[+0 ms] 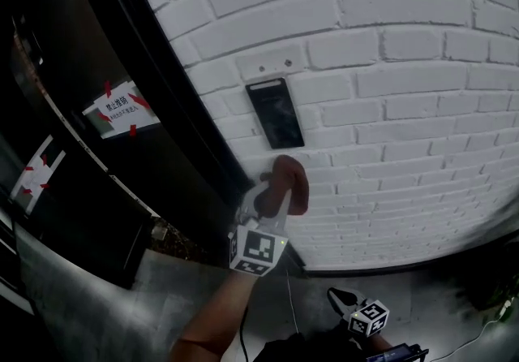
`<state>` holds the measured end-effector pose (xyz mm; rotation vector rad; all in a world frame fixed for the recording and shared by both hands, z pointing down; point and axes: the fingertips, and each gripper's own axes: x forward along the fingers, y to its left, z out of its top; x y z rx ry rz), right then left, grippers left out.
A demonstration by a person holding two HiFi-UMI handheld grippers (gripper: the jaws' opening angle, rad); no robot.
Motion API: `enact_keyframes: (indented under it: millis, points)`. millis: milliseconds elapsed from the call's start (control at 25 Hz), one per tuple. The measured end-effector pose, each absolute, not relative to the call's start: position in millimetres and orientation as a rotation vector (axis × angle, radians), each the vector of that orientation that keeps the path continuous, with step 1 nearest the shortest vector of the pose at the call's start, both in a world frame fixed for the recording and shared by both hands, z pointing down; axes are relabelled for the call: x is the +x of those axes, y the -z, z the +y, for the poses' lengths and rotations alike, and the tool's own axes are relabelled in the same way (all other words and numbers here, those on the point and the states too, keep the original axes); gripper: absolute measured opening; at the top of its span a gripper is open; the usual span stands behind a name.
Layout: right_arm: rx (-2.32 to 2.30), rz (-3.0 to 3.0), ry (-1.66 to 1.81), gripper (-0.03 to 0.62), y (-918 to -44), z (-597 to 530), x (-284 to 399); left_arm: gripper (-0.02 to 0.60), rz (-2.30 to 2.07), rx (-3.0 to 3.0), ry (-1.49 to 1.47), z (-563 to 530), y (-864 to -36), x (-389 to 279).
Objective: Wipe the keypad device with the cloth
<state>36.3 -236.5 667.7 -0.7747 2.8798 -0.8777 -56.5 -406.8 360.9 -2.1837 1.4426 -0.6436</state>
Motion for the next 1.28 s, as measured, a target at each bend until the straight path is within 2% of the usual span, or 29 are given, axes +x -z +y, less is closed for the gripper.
enact_keyframes:
  millis: [320, 480, 680, 960, 1280]
  points:
    - [-0.688, 2.948, 0.884, 0.002, -681.8, -219.2, 18.4, 0.067, 1.645, -2.796, 0.574, -290.2, -538.6, -74.8]
    - [-0.676, 2.987, 0.886, 0.002, -684.4, -194.6, 6.8, 0.067, 1.675, -2.959, 0.577, -226.4, -600.5, -90.4]
    - [-0.72, 3.041, 0.87, 0.002, -684.9, -155.8, -5.7, 0.067, 1.621, -3.077, 0.502, -161.0, -628.9, -91.7]
    - [-0.74, 3.113, 0.809, 0.002, -680.5, -69.9, -41.1, 0.067, 1.61, -3.19, 0.482, -62.9, -661.9, -125.9]
    - [-0.972, 3.11, 0.696, 0.002, -682.8, 1.9, -23.5, 0.067, 1.367, -3.333, 0.275, -0.1, -659.8, -123.1]
